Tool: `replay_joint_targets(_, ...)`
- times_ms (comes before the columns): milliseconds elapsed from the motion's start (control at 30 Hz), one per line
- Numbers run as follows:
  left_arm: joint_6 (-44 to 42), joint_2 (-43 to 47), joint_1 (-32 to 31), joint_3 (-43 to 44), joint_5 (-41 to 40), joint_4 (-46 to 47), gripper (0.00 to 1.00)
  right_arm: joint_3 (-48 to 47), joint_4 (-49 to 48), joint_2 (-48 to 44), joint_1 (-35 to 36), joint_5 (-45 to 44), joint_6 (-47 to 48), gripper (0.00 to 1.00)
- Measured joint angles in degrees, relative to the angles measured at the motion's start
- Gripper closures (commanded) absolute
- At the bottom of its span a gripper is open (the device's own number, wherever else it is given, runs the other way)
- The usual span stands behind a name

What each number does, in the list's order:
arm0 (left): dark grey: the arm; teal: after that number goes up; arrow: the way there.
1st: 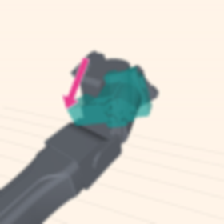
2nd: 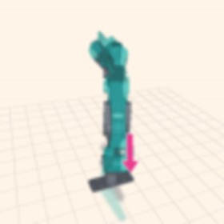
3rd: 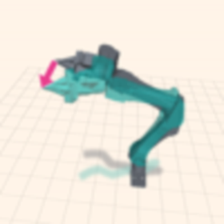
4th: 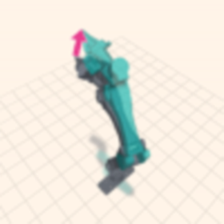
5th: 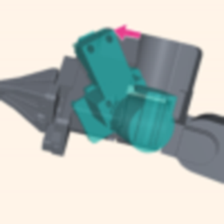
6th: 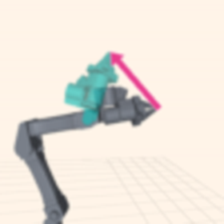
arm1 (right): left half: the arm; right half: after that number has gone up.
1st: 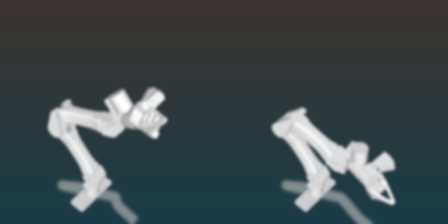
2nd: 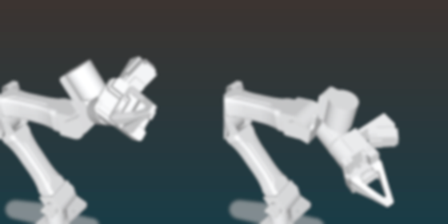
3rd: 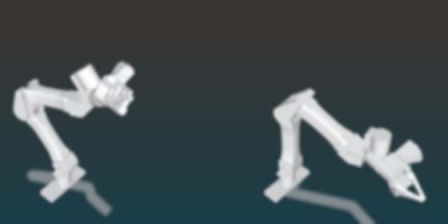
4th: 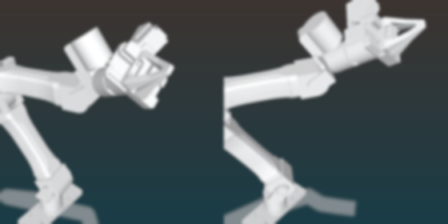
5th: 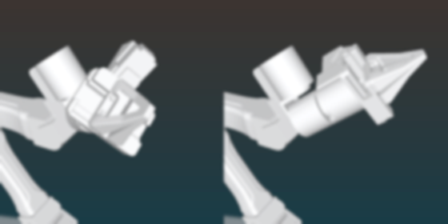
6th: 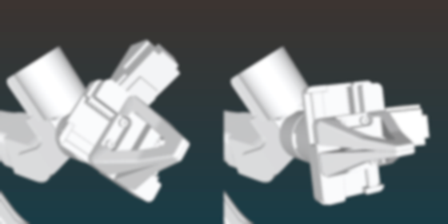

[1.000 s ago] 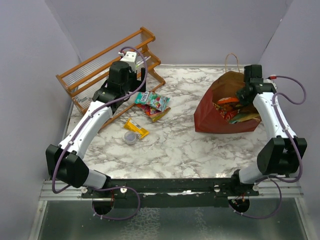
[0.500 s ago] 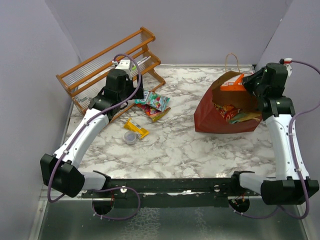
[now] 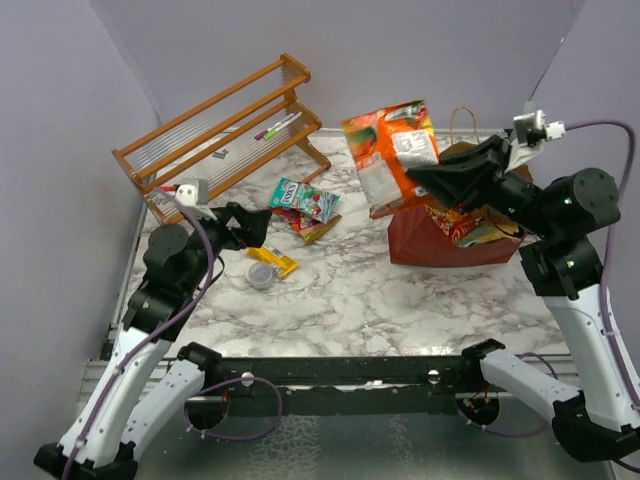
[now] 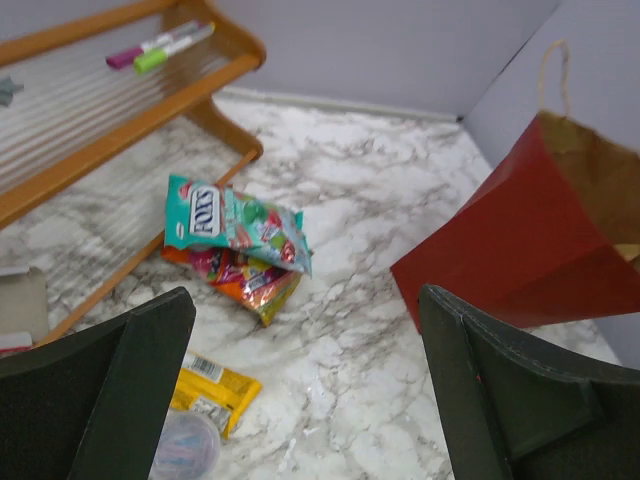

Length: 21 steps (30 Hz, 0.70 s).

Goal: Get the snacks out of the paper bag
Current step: Place the snack at the center of the board.

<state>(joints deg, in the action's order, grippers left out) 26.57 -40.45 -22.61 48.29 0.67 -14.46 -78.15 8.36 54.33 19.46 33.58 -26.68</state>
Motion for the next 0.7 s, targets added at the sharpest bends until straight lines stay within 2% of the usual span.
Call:
replay_joint_targets(33, 0.2, 2.5, 0.0, -1.0, 0.2, 1.4, 0.02, 1.3, -2.5, -0.2, 0.2, 5.3, -0.1, 0.99)
replay_joint_targets(100, 0.5, 7.0, 0.0, -2.8, 0.3, 3.9, 0.02, 3.6, -4.4, 0.3, 1.0, 10.3, 0.2, 0.99)
replay_joint_targets(167, 0.6, 9.5, 0.0, -4.3, 0.3, 6.0, 0.02, 6.5, -4.6, 1.6, 3.1, 12.0, 1.7, 0.99)
replay_joint_targets(267, 0.1, 11.5, 0.0, -7.0, -0.2, 8.0, 0.02, 10.0, -2.7, 5.4, 8.5, 10.0, 5.3, 0.99)
replay_joint_targets(367, -0.6, 13.7, 0.0, -11.9, -4.4, 9.9, 0.02, 12.2, -0.5, 9.9, 15.3, 3.5, 8.5, 0.99)
replay_joint_targets(467, -1.7, 14.7, 0.0, -15.5, -8.1, 11.0, 0.02, 11.4, 1.8, 15.5, 22.9, -6.6, 12.6, 0.99)
replay_joint_targets(600, -3.1, 15.6, 0.0, -17.6, -10.9, 10.5, 0.02, 4.1, 6.5, 26.1, 30.4, -23.0, 18.9, 0.99)
replay_joint_targets(700, -4.6, 16.4, 0.0, -17.7, -12.8, 9.5, 0.02, -2.1, 8.8, 33.5, 32.4, -34.6, 24.2, 0.98)
